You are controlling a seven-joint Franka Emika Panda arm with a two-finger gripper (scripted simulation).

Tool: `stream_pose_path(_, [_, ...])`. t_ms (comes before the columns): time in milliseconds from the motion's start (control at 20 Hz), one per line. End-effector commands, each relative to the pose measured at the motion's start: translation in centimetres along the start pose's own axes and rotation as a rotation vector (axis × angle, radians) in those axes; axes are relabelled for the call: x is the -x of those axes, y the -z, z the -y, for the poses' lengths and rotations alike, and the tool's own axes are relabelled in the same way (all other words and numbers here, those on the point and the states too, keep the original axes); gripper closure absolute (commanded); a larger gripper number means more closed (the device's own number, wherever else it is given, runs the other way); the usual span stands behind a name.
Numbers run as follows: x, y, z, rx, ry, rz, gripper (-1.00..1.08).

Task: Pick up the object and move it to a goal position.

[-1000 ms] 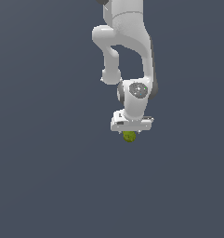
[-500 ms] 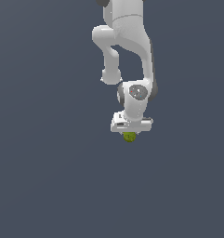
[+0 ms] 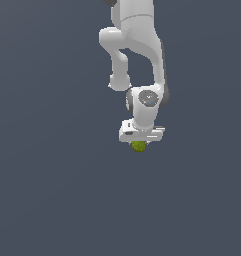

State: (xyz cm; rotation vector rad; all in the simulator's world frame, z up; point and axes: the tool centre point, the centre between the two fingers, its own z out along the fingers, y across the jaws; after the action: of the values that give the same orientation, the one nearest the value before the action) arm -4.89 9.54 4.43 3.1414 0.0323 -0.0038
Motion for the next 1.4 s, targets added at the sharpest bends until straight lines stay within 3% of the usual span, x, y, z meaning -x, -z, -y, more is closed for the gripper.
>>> stream_pose_path(0, [-0.1,0.7,-0.3,0.0,-0.001,-0.003,1.08])
stream_pose_path(500, [-0.3,6.7,-3.4,-0.001,0.0,-0.003,1.08])
stream_pose_path(1350, [-0.9,24.6,-12.6,-0.002,0.0,-0.003,1.08])
